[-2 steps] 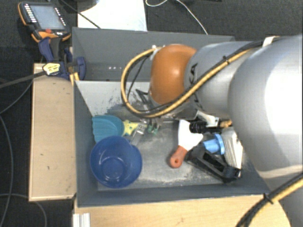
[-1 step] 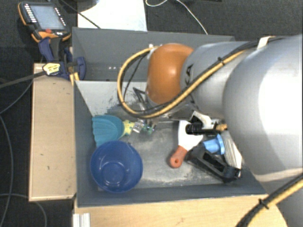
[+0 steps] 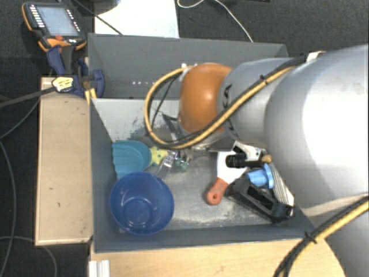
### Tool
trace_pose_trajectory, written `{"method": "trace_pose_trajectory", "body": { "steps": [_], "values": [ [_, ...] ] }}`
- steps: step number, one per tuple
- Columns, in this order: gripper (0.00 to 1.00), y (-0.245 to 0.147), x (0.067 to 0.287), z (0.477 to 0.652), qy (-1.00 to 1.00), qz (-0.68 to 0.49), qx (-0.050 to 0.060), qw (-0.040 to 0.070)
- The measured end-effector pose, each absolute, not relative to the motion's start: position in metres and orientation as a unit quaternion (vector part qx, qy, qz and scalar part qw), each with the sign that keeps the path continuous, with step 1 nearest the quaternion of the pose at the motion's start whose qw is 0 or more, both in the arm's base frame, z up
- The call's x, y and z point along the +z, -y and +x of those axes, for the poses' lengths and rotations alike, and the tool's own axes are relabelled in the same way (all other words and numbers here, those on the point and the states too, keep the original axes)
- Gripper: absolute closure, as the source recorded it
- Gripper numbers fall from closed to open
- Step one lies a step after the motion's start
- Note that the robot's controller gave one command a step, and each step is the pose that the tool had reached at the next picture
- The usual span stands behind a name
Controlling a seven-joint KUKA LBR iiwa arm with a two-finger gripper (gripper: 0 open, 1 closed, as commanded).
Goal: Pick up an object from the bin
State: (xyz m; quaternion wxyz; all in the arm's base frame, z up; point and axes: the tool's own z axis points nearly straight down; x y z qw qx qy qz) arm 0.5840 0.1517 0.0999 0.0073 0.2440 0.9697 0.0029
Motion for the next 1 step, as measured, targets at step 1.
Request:
{"method": "trace_pose_trajectory", "body": {
  "steps": [1],
  "values": [
    [1.00, -0.1670, 0.0868, 0.5793, -0.955, 0.296, 0.004, 0.006]
  ]
}}
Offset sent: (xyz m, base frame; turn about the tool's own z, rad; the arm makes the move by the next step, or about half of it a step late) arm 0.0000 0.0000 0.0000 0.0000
